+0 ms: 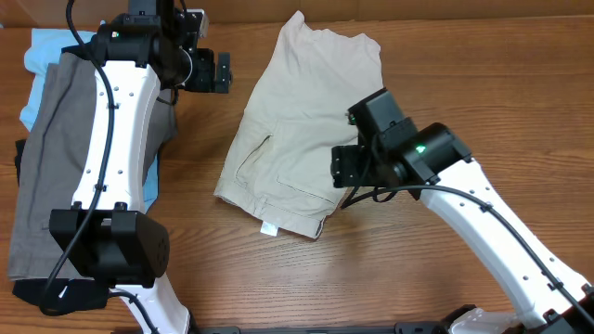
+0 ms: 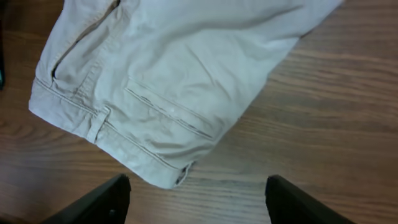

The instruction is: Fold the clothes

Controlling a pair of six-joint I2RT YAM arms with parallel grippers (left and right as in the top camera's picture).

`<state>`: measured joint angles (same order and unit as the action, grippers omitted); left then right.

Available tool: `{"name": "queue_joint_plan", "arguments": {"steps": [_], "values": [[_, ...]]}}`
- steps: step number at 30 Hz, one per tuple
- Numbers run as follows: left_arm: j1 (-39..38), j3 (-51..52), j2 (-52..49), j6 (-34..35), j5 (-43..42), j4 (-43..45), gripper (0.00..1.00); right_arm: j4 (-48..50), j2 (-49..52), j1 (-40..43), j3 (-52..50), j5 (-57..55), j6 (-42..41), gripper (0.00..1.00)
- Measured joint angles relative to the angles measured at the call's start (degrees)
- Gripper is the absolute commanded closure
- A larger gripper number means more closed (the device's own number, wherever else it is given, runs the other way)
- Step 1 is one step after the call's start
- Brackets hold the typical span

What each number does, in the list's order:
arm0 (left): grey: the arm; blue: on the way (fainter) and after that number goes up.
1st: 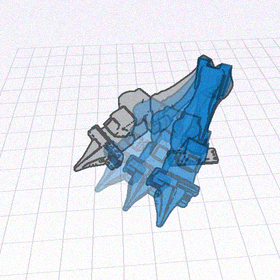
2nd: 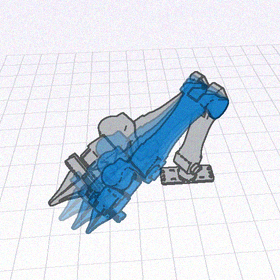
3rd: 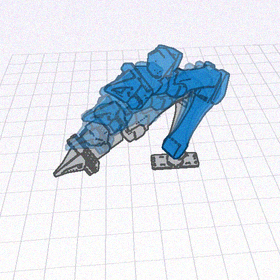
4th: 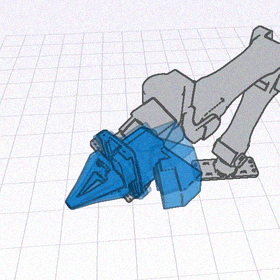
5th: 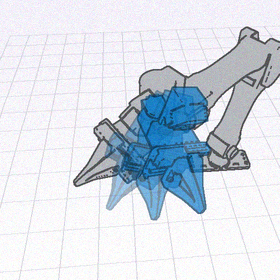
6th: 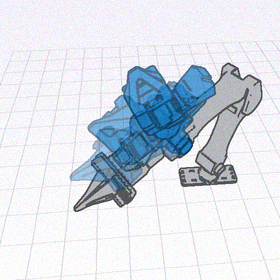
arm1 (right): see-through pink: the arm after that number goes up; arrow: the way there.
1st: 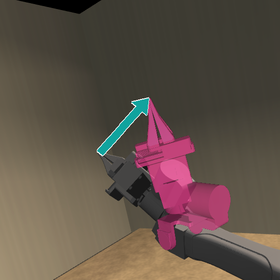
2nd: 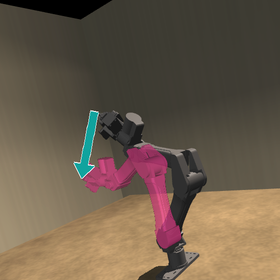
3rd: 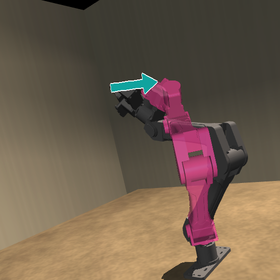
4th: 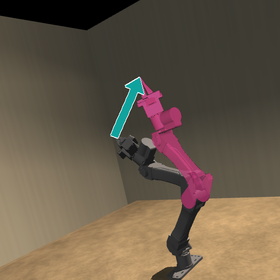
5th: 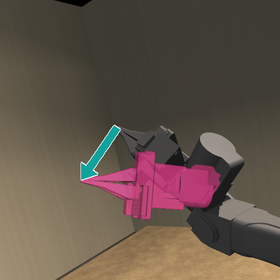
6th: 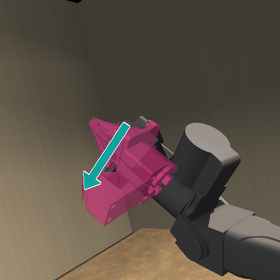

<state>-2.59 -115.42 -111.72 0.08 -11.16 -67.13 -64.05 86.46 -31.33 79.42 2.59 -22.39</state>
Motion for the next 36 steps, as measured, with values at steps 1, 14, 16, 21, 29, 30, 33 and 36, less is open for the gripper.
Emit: {"name": "queue_joint_plan", "arguments": {"steps": [1,14,16,21,29,30,33,36], "values": [[0.0,0.0,0.0,0.0,0.0,-0.1,0.00,0.8,0.3,-0.5,-0.1,-0.2,0.1,0.25],[0.0,0.0,0.0,0.0,1.8,-0.1,0.00,10.5,19.9,-8.4,-0.7,1.0,1.4,0.24],[0.0,0.0,0.0,0.0,2.0,-0.1,0.00,10.5,22.7,-8.3,-0.9,1.0,1.4,0.24],[0.0,0.0,0.0,0.0,2.0,0.4,0.00,10.4,28.2,-8.1,-1.2,1.0,1.4,0.23],[0.0,0.0,0.0,0.0,2.0,0.4,0.00,8.7,28.2,-7.4,-1.2,0.4,0.3,0.21],[0.0,0.0,0.0,0.0,2.0,0.4,0.00,8.2,28.2,-7.0,-1.2,0.4,0.1,0.21],[0.0,0.0,0.0,0.0,2.0,0.4,0.00,6.3,28.2,-4.5,-1.5,0.4,-0.3,0.21],[0.0,0.0,0.0,0.0,2.0,0.4,0.00,4.8,28.2,-1.0,-2.2,0.4,-0.6,0.20]]}}
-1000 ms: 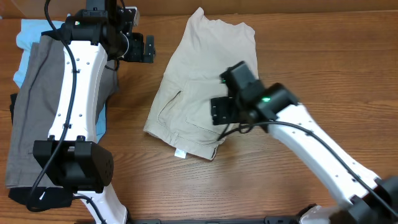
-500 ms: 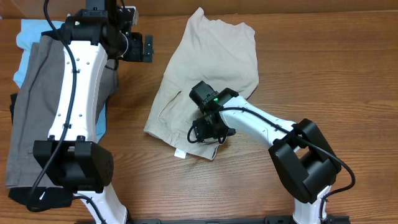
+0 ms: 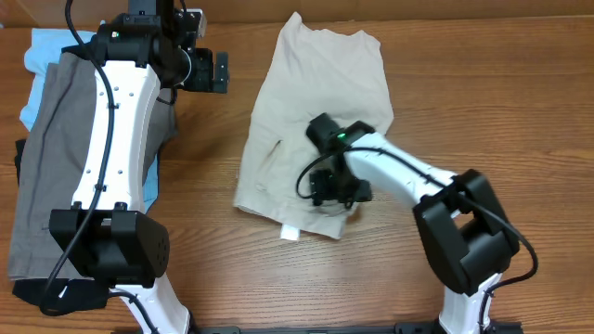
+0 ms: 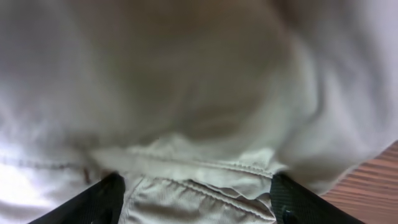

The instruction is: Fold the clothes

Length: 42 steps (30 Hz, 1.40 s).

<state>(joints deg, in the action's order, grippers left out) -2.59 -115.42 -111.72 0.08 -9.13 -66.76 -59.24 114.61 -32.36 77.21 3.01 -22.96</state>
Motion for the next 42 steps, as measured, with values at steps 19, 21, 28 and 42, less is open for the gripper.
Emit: {"name": "queue_joint_plan", "arguments": {"steps": [19,21,28,42], "values": [[0.0,0.0,0.0,1.2,0.0,0.0,0.00,-3.6,-0.1,21.2,-0.2,3.0,4.4,0.15],[0.0,0.0,0.0,1.3,0.0,0.1,0.00,-4.5,-0.9,21.1,0.5,3.0,5.7,0.15],[1.2,0.0,0.0,2.6,-0.1,1.6,0.00,-1.2,-11.6,8.1,6.1,4.2,7.5,0.15],[6.4,0.0,0.0,3.0,0.0,1.5,0.00,3.3,-2.6,-9.4,7.2,-8.7,5.2,0.15]]}}
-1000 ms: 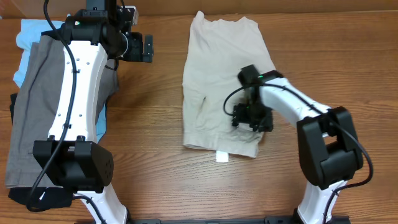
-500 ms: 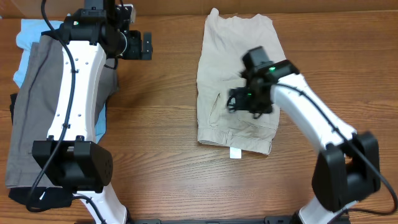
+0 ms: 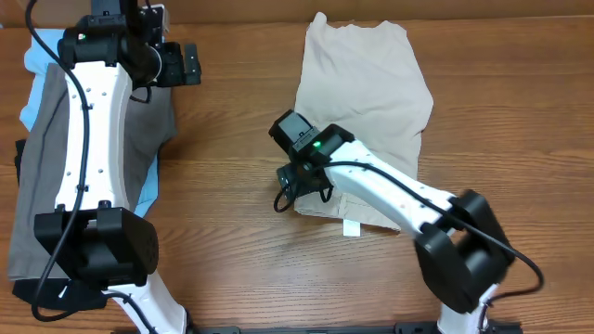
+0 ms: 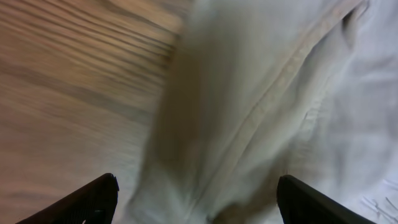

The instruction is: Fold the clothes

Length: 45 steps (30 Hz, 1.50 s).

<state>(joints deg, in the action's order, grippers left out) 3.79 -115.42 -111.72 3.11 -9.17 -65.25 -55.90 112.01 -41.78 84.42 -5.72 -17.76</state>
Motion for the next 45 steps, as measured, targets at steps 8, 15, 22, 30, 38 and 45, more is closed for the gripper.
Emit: {"name": "queue_joint_plan", "arguments": {"steps": [8,15,22,30,38,45], "values": [[0.1,0.0,0.0,0.0,0.0,-0.9,0.00,-4.8,3.7,-0.4,0.0,-5.4,-4.3,0.61],[0.1,0.0,0.0,0.0,0.0,-1.1,0.01,-9.7,2.1,1.7,0.6,-9.6,-9.3,0.96],[-0.4,0.5,0.0,0.2,-3.2,-3.7,0.03,-17.5,-2.8,5.9,9.7,-10.4,-9.7,0.96],[-8.3,10.5,0.0,0.1,-10.3,-2.1,0.00,-18.6,-5.7,20.0,16.3,-9.5,-7.8,0.96],[-21.6,20.6,-0.1,0.6,-21.9,10.8,0.00,-16.6,-5.7,36.5,16.3,-1.1,-2.8,0.96],[-32.9,26.9,-0.1,8.0,-17.7,13.6,0.01,-16.7,-5.7,43.3,16.3,2.1,0.4,0.96]]}}
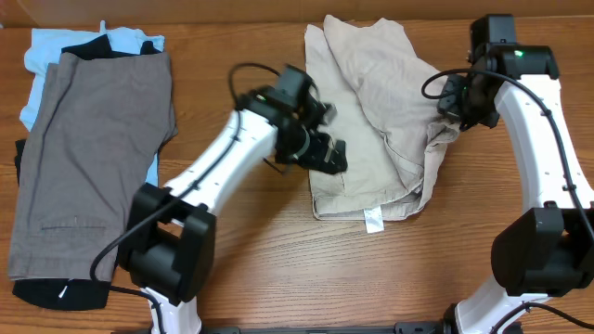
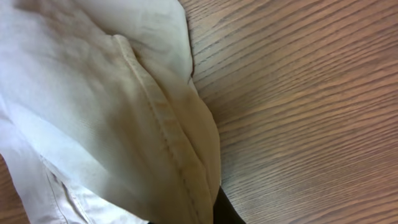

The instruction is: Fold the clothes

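Beige shorts (image 1: 371, 111) lie crumpled on the wooden table, right of centre, with a white label at the near hem. My right gripper (image 1: 452, 104) is at their right edge, shut on a fold of the cloth that it holds raised. In the right wrist view that seamed fold (image 2: 124, 118) drapes over one dark finger (image 2: 222, 210); the other finger is hidden. My left gripper (image 1: 327, 154) rests at the shorts' left edge, and its jaws cannot be made out.
A stack of clothes fills the table's left side: grey shorts (image 1: 93, 148) on top, a light blue garment (image 1: 46, 46) at the far end and a black one (image 1: 37, 292) at the near end. Bare wood (image 1: 278, 269) runs along the front.
My right gripper was open at the shorts' lower left edge; now it is at their right edge, shut on a raised fold. My left gripper has come from over the stack to the shorts' left edge.
The shorts lay left of centre with my right gripper open above their lower right corner. Then it was down on the waistband. Later the shorts lay further right, with it at their left edge. Now each gripper is at one side of them.
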Controlling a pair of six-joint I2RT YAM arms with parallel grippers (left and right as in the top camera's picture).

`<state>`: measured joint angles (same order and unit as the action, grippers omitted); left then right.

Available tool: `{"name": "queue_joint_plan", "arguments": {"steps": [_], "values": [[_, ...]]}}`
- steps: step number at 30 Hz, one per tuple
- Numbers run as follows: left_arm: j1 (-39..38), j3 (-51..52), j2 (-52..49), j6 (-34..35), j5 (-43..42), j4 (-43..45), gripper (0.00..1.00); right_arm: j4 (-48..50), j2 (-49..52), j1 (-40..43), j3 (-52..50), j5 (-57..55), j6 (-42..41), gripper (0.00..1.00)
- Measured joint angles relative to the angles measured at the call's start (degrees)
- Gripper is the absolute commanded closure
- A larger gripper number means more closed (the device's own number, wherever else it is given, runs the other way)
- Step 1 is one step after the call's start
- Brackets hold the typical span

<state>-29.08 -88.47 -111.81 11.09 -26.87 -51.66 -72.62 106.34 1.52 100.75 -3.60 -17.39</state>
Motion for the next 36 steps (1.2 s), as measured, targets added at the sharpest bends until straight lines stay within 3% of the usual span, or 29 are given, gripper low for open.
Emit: {"name": "queue_joint_plan", "arguments": {"steps": [12,22,25,26,27,28,29,36], "values": [[-5.7,0.9,-2.6,15.7,9.1,-1.6,0.16,-0.5,0.0,0.3,0.0,0.9,2.0,0.96],[-6.3,1.7,-9.5,21.2,3.8,-1.4,0.26,-0.6,0.0,0.3,0.0,0.8,2.4,0.96],[-6.5,1.6,-10.9,21.9,1.6,-1.6,0.38,-0.5,0.0,0.3,0.0,0.8,2.4,0.96],[-6.5,1.6,-11.2,22.0,1.0,-1.5,0.47,-0.5,0.0,0.3,0.0,0.8,2.4,0.96],[-6.5,1.6,-11.5,22.1,0.2,-1.7,0.63,-0.4,0.0,0.3,0.0,0.8,2.4,0.96],[-6.5,1.6,-11.7,22.5,-0.3,-1.6,0.87,-0.4,0.0,0.3,0.0,0.9,2.4,0.96],[-6.5,1.6,-12.1,22.5,-0.7,-1.6,0.96,-0.4,0.0,0.3,0.0,0.8,2.4,0.96],[-5.7,1.3,-13.1,20.0,-4.0,-1.5,0.96,-0.4,0.0,0.3,0.0,0.9,2.4,0.96]]}}
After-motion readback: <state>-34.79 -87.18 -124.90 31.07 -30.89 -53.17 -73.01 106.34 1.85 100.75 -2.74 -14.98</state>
